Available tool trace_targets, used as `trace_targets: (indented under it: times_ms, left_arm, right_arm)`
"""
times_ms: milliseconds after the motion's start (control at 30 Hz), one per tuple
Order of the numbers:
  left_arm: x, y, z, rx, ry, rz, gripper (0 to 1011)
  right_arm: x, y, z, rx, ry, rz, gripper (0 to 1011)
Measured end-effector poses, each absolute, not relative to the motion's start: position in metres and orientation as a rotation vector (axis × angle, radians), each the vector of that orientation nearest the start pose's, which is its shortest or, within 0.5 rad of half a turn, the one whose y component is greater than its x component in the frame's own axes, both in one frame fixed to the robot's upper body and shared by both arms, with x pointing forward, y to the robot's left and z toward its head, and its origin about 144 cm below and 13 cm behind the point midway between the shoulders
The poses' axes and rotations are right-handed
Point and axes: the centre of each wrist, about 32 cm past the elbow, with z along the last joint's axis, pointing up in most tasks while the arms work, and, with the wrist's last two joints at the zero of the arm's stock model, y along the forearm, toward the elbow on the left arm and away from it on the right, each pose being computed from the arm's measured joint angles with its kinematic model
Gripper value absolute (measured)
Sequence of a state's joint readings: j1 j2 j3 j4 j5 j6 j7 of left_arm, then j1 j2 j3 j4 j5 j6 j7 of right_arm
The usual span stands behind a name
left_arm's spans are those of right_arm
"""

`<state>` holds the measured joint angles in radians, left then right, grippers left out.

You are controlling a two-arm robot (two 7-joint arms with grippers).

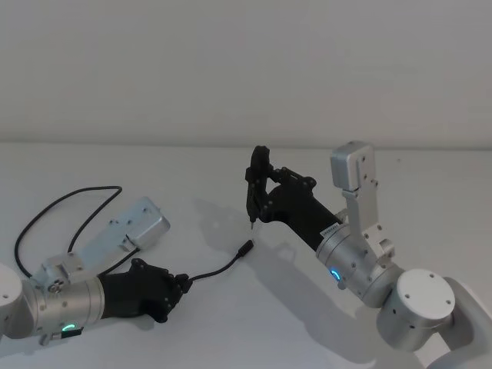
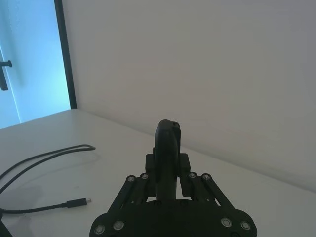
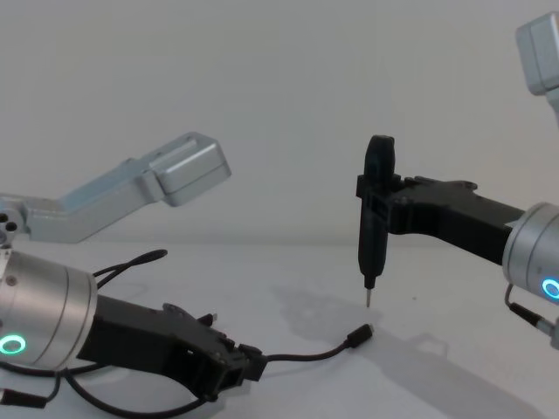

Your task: Pick up the data cable with the one hand.

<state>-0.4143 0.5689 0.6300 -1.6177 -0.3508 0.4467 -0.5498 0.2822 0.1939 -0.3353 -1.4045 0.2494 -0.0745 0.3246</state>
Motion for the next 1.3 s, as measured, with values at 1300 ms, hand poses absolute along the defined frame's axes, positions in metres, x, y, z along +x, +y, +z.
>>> trace_targets:
  times_ms: [1300]
  left_arm:
    - [0.513, 0.219, 1.230, 0.503, 0.030, 0.549, 46]
  right_arm:
    - [0.519, -0.201, 1.180, 0.022, -0.096, -0.906, 275]
